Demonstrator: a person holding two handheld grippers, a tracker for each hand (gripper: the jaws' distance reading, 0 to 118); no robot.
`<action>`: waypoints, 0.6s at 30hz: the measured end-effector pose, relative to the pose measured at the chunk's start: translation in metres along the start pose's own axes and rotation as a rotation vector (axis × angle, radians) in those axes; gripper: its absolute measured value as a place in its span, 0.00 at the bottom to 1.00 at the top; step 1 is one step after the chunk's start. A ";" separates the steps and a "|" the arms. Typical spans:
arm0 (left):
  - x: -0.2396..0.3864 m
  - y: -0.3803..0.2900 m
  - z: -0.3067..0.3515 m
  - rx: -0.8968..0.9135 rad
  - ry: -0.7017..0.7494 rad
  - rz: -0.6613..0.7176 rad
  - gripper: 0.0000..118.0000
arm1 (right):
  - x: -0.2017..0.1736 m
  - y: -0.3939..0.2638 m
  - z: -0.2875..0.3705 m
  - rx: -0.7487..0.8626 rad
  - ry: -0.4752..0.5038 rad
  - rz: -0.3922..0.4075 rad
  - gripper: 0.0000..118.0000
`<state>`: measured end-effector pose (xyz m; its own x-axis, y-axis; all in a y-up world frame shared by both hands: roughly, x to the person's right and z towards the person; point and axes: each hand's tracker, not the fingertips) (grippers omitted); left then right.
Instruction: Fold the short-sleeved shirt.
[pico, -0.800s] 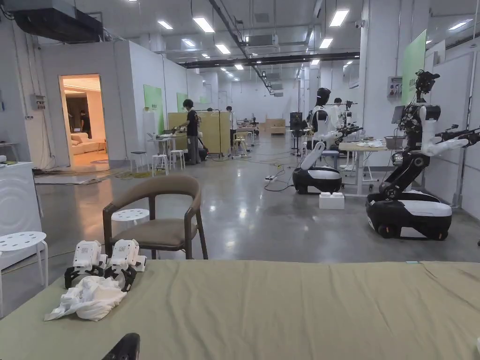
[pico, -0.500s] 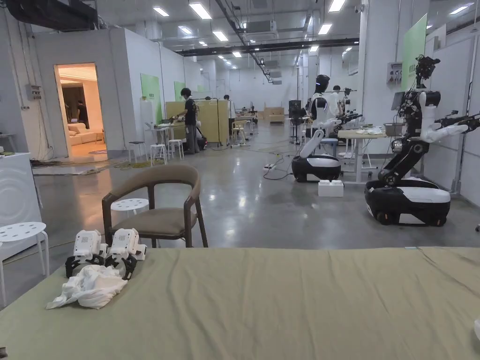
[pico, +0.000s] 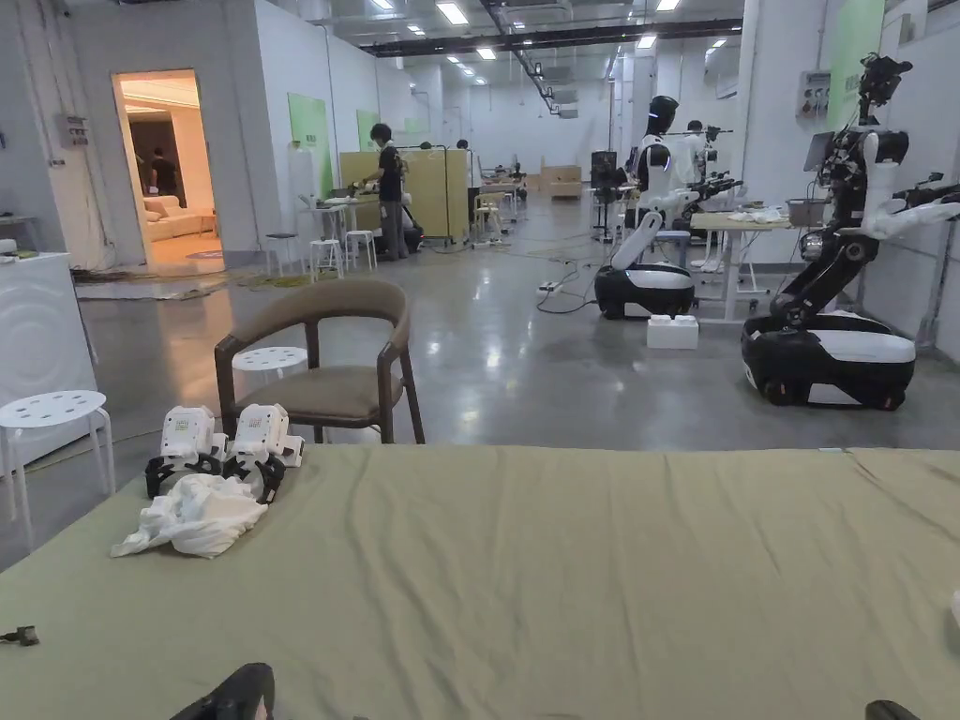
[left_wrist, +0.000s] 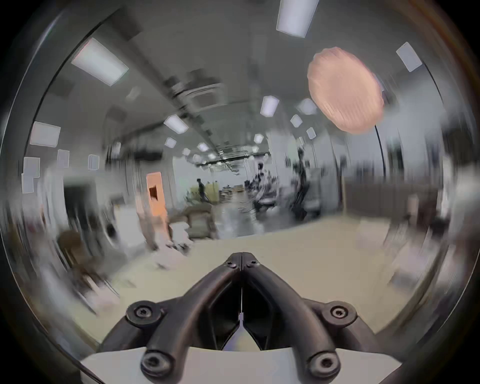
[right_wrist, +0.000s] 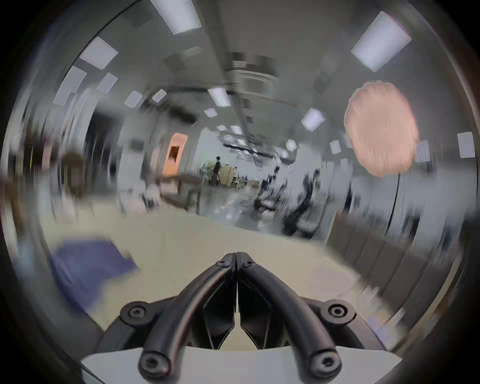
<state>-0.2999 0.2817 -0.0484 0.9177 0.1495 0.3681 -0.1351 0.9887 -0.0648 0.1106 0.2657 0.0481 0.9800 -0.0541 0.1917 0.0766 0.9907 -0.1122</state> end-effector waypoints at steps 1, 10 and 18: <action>-0.009 -0.004 0.002 0.038 -0.053 0.081 0.00 | 0.008 -0.005 0.001 -0.010 0.018 -0.102 0.00; 0.000 -0.006 0.002 0.037 -0.020 0.035 0.00 | 0.003 -0.013 0.012 0.026 0.012 -0.032 0.00; 0.012 -0.007 0.005 0.020 -0.011 -0.060 0.00 | 0.004 -0.010 0.015 0.037 0.017 0.020 0.00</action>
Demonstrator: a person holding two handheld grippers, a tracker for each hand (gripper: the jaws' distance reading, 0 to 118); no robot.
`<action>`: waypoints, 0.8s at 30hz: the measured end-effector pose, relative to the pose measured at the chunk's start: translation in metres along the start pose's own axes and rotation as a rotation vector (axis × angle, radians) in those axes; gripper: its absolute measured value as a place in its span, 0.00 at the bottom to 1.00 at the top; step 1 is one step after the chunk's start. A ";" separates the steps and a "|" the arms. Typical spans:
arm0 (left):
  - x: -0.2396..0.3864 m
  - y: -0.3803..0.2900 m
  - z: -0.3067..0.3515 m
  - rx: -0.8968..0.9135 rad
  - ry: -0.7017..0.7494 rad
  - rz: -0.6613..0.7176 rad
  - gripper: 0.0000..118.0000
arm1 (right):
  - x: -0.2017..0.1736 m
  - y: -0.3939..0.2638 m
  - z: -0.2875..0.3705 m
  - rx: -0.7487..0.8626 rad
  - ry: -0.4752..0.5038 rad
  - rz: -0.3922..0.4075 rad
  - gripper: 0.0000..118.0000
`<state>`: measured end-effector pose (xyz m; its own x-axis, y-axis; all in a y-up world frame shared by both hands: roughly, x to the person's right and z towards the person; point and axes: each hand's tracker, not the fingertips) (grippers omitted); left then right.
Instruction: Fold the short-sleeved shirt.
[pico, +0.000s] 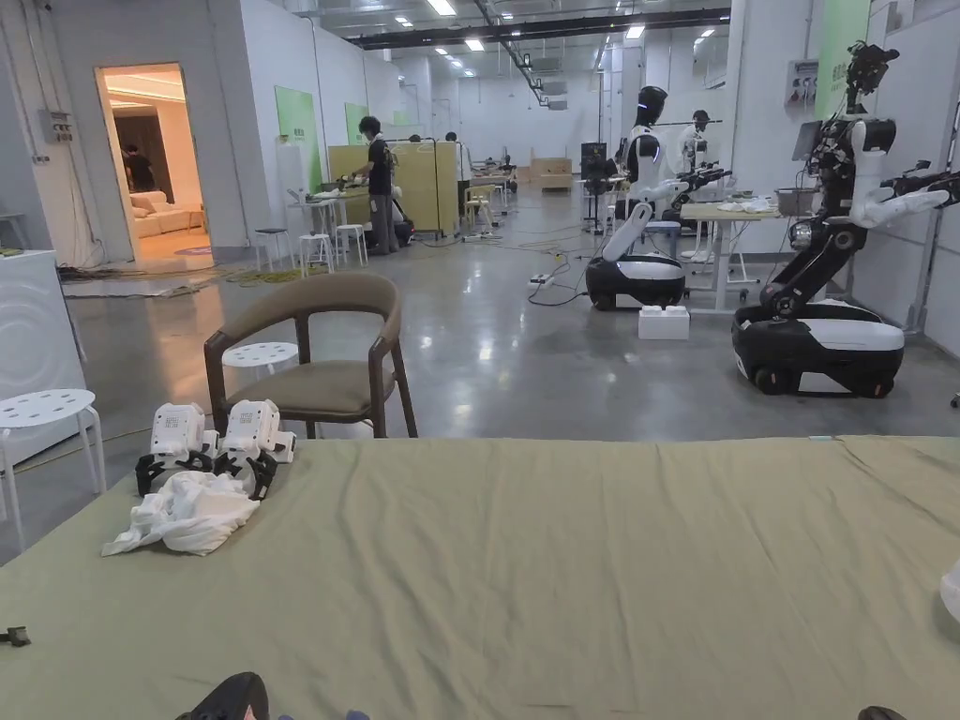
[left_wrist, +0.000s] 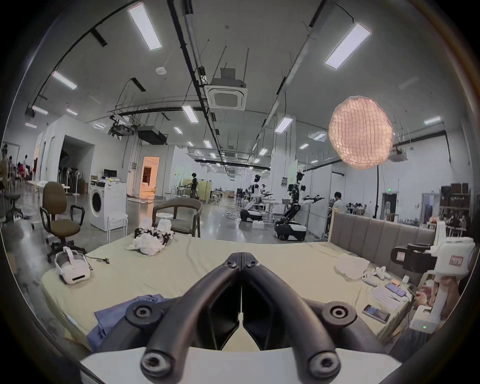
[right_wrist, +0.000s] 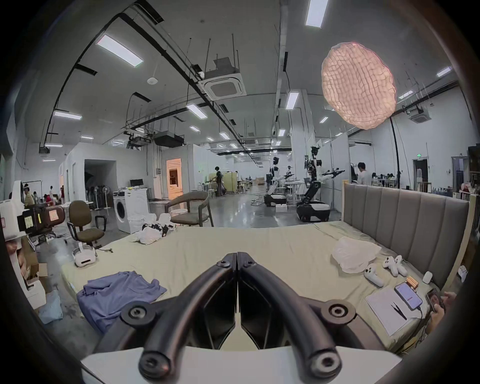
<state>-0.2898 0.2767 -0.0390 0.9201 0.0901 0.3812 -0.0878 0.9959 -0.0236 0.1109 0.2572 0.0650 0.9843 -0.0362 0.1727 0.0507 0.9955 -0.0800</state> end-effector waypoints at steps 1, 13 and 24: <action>0.001 0.000 0.000 0.001 0.000 -0.006 0.00 | -0.001 0.000 0.000 0.000 0.002 -0.006 0.00; -0.015 0.007 0.020 0.018 0.080 -0.022 0.00 | -0.017 -0.002 -0.013 -0.013 0.097 -0.023 0.00; -0.044 0.004 0.055 0.000 0.237 -0.020 0.00 | -0.045 -0.005 -0.028 -0.027 0.253 -0.023 0.00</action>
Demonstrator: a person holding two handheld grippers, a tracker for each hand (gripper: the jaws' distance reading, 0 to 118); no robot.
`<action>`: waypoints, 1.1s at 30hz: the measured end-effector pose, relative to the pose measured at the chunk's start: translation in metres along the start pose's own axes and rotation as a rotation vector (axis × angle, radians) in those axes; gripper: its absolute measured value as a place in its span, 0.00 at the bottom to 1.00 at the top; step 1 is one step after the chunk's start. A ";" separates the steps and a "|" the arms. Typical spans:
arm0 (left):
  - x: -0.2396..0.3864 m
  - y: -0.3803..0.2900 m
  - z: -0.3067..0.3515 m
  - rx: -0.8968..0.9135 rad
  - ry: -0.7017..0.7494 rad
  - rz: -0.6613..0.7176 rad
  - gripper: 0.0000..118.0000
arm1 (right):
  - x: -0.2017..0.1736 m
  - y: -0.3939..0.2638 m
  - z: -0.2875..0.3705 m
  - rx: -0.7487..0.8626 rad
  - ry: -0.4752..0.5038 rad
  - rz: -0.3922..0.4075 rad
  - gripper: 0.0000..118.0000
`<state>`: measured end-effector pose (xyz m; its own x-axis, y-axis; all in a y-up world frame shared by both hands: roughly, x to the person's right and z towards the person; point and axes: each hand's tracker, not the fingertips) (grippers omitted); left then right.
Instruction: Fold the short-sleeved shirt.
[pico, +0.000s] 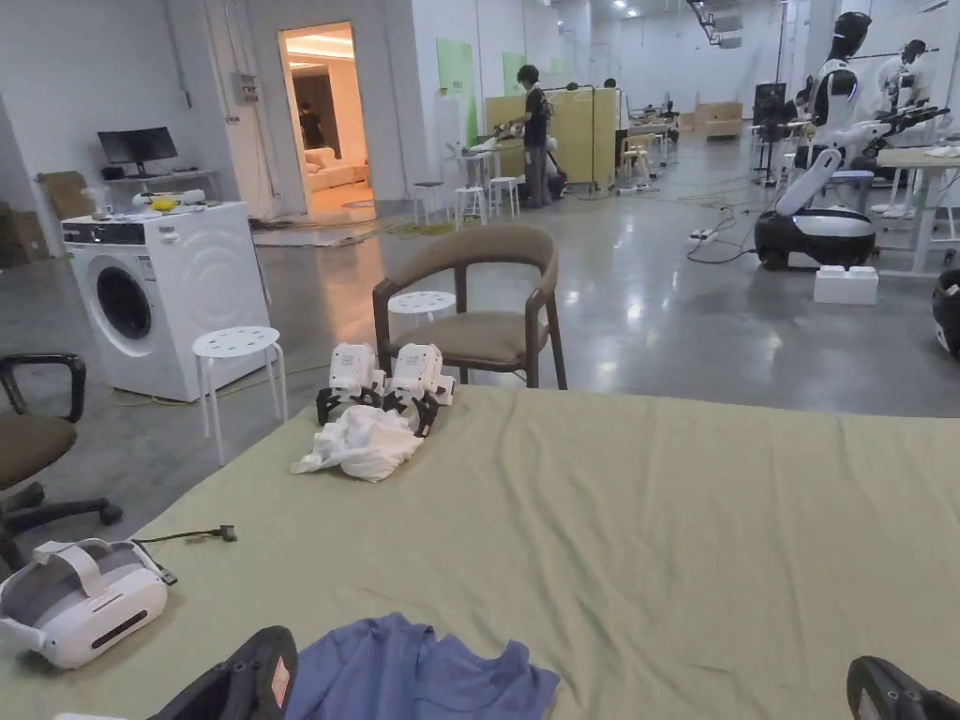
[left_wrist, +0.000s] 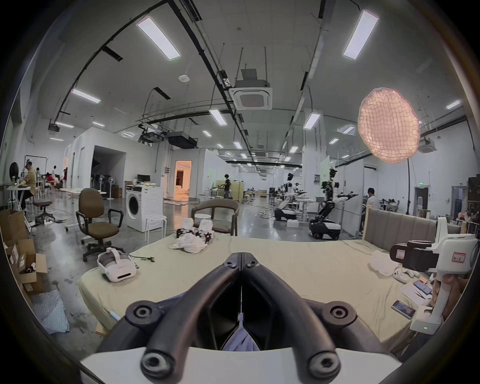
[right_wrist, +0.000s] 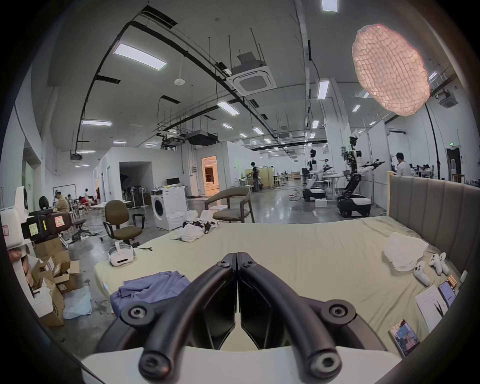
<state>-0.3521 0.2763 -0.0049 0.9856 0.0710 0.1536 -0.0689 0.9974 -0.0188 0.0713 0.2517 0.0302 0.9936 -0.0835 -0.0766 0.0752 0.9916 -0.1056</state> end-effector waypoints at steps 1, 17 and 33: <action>-0.002 0.000 0.001 -0.001 0.006 0.001 0.00 | 0.000 0.000 0.000 -0.001 0.005 0.000 0.00; -0.018 -0.052 -0.070 -0.271 0.008 -0.077 0.60 | -0.030 -0.031 -0.045 -0.114 0.008 -0.013 0.00; -0.063 -0.254 -0.312 -0.943 0.028 0.079 0.70 | 0.038 -0.095 -0.014 -0.392 -0.213 -0.113 0.00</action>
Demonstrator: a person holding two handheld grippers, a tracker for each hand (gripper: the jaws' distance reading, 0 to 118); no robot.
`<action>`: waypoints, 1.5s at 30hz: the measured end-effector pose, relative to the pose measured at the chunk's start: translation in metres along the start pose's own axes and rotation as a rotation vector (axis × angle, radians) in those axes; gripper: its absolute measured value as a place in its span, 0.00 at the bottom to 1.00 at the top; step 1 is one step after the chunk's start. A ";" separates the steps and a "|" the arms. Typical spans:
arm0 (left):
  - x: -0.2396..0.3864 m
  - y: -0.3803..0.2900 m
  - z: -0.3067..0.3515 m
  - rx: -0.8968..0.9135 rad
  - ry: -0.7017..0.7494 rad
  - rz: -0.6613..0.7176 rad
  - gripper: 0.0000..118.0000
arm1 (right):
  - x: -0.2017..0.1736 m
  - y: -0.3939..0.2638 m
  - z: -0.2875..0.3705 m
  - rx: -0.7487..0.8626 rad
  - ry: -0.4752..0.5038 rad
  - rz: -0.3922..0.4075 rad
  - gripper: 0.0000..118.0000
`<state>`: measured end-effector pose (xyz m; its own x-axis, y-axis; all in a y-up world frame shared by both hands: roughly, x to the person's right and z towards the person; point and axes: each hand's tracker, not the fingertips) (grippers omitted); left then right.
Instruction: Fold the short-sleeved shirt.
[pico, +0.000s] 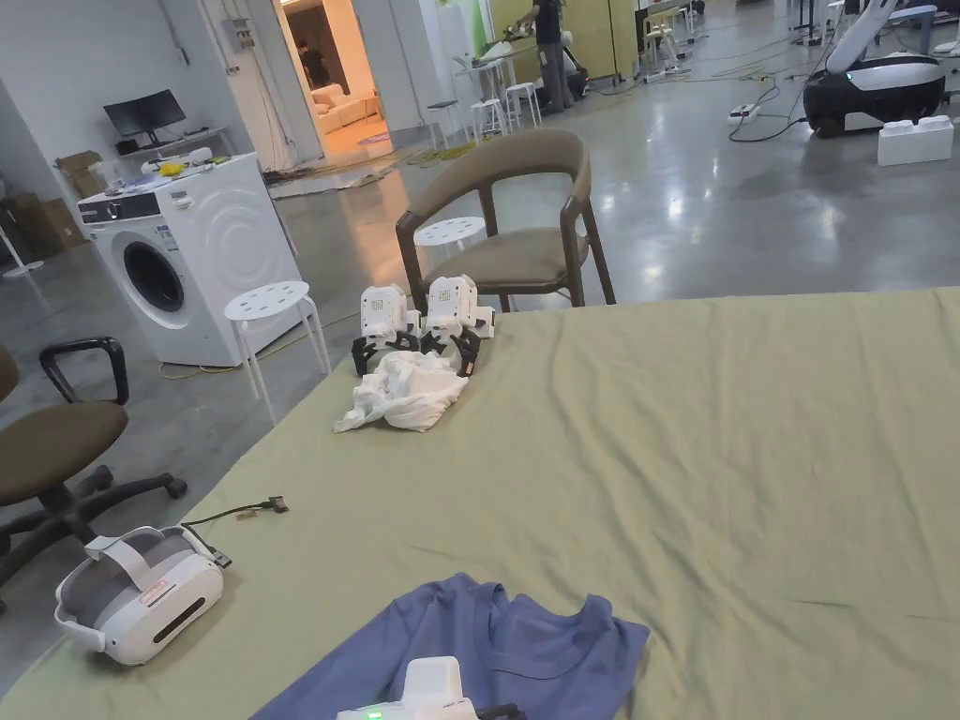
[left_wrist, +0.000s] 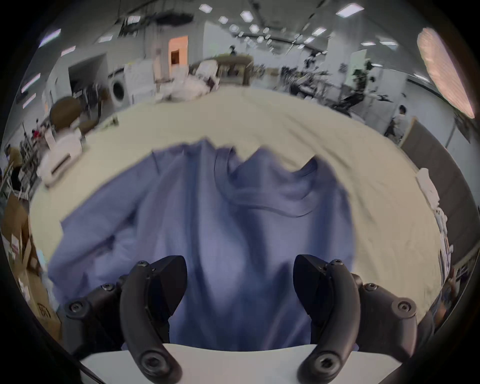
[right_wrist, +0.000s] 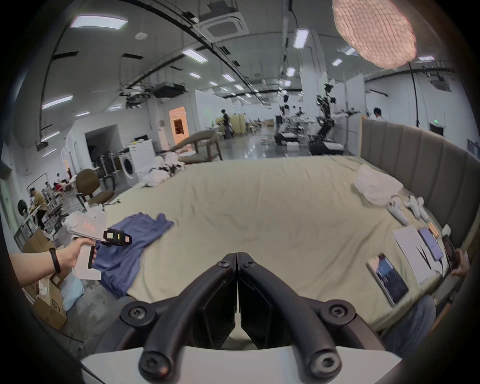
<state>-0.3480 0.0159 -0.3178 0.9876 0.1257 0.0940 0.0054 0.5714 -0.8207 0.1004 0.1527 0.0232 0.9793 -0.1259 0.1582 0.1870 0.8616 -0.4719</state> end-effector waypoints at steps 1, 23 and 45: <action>-0.001 -0.001 -0.010 -0.018 -0.001 0.010 0.70 | 0.005 -0.004 0.000 -0.016 -0.009 -0.023 0.00; 0.068 0.130 0.121 0.419 -0.185 0.040 0.02 | 0.064 -0.043 0.039 -0.034 -0.103 -0.167 0.00; 0.498 -0.143 0.054 -0.095 -0.799 -0.742 0.04 | 0.095 -0.069 0.101 -0.039 -0.291 -0.239 0.00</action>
<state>0.1340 0.0408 -0.1230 0.3470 0.2851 0.8935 0.6028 0.6620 -0.4454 0.1730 0.1311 0.1583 0.8459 -0.1714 0.5050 0.4160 0.8045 -0.4238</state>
